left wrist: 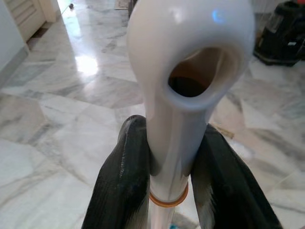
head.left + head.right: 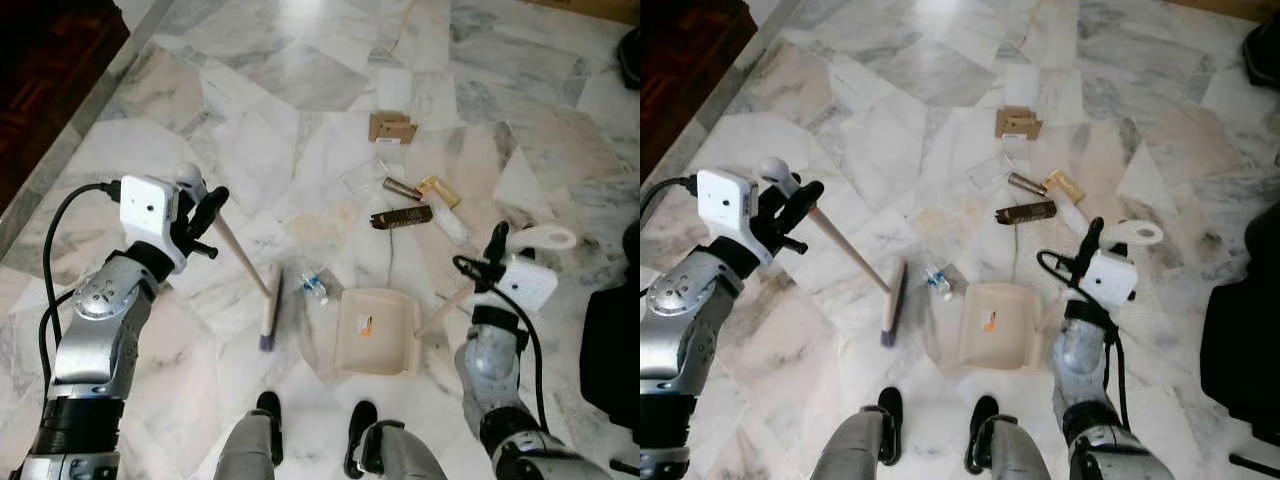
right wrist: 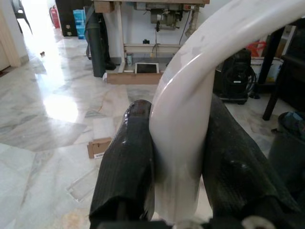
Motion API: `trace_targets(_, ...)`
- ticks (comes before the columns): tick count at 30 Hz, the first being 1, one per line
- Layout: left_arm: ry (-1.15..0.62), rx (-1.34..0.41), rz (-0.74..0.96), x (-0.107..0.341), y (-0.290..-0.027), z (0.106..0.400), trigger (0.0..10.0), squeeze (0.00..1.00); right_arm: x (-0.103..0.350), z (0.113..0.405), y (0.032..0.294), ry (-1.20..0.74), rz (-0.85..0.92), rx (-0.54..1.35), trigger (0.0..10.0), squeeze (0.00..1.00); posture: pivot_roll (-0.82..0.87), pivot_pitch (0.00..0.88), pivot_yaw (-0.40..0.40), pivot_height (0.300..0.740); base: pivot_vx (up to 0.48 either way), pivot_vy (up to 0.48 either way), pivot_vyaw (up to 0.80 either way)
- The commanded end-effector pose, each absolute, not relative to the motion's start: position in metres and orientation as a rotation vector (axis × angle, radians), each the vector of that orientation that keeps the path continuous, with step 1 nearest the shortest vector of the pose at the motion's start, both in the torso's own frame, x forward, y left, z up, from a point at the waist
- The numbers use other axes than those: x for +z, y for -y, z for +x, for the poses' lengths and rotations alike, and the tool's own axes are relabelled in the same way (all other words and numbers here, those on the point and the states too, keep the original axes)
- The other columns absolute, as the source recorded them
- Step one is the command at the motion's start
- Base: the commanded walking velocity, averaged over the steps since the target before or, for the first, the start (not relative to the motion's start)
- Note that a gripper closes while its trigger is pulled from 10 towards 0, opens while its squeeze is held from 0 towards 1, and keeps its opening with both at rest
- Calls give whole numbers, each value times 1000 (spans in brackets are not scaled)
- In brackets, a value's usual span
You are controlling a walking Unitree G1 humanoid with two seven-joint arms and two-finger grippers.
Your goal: Sweep floor
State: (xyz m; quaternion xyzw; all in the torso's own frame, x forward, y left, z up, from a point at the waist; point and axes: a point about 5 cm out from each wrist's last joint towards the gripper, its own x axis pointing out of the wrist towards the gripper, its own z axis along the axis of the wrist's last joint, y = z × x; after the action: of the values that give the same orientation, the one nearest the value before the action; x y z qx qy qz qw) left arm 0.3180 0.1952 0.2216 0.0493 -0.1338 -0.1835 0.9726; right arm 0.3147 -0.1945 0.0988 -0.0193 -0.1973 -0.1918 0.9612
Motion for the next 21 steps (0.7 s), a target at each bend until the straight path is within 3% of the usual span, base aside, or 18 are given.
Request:
trace_targets(1, 312, -383, 104, 234, -200, 314, 10000, 0, 69, 301, 191, 256, -49, -390, 10000, 0, 441, 431, 51, 740, 0, 0, 0)
trace_targets(3, 327, -369, 142, 238, -206, 319, 10000, 0, 68, 301, 188, 255, -43, -385, 10000, 0, 433, 429, 46, 740, 0, 0, 0)
trace_targets(6, 340, -376, 372, 240, -207, 327, 10000, 0, 68, 302, 183, 254, -33, -376, 10000, 0, 433, 425, 42, 740, 0, 0, 0)
trace_targets(10, 340, -397, 459, 240, -201, 334, 10000, 0, 67, 301, 179, 254, -29, -366, 10000, 0, 425, 418, 40, 740, 0, 0, 0)
trace_targets(21, 346, -416, 256, 209, -177, 355, 10000, 0, 69, 297, 176, 290, -13, -367, 10000, 0, 363, 425, 28, 740, 0, 0, 0)
